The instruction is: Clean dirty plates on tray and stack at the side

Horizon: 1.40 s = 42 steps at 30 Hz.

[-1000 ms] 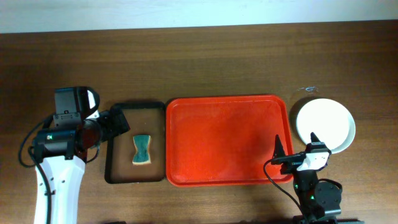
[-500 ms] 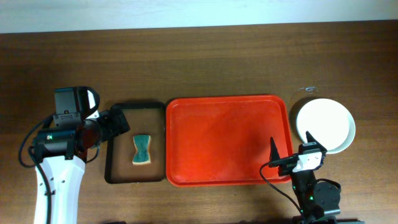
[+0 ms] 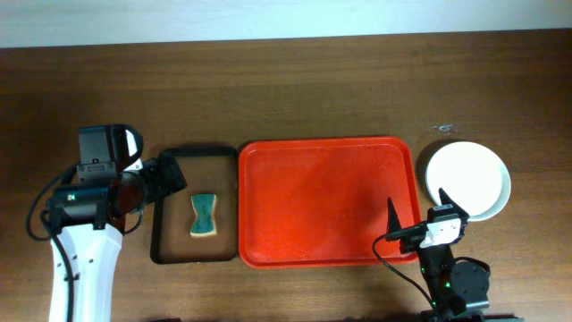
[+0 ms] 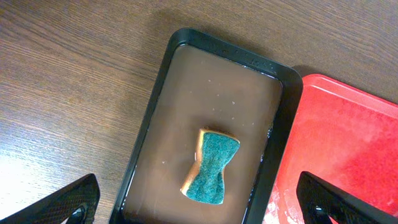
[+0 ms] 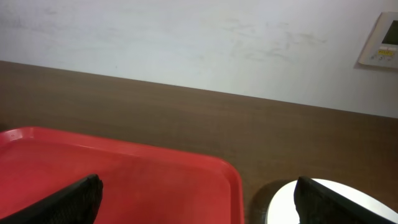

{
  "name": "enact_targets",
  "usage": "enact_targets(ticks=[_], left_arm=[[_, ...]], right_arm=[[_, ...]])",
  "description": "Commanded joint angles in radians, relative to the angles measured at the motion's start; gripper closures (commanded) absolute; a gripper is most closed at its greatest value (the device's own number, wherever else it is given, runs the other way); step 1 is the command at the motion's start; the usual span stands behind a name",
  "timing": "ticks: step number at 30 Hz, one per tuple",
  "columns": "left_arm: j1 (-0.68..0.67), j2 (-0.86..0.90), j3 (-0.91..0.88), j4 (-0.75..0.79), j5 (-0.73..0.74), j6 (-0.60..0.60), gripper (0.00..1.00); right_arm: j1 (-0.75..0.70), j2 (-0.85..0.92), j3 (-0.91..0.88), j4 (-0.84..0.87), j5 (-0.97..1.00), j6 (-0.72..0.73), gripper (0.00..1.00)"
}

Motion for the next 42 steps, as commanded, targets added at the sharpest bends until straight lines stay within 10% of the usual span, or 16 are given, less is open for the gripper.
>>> enact_targets(ticks=[1, 11, 19, 26, 42], left_arm=[[0.003, -0.004, 0.011, 0.001, 0.008, -0.01, 0.01], [0.002, -0.224, -0.189, -0.024, -0.008, -0.01, 0.01], [-0.007, -0.946, -0.685, 0.959, 0.071, -0.009, 0.01], [-0.039, -1.211, -1.032, 1.198, 0.071, -0.01, 0.01], [-0.063, -1.211, -1.139, 0.932, 0.051, 0.291, 0.01]], right_arm=[[-0.006, -0.006, -0.006, -0.001, -0.02, -0.009, 0.02], [-0.006, -0.006, -0.006, -0.001, -0.02, -0.009, 0.02], [-0.006, -0.006, -0.006, -0.001, -0.02, -0.009, 0.02], [-0.006, -0.006, -0.006, -0.001, -0.02, -0.009, 0.02], [-0.006, -0.006, -0.006, -0.001, -0.02, -0.009, 0.02]])
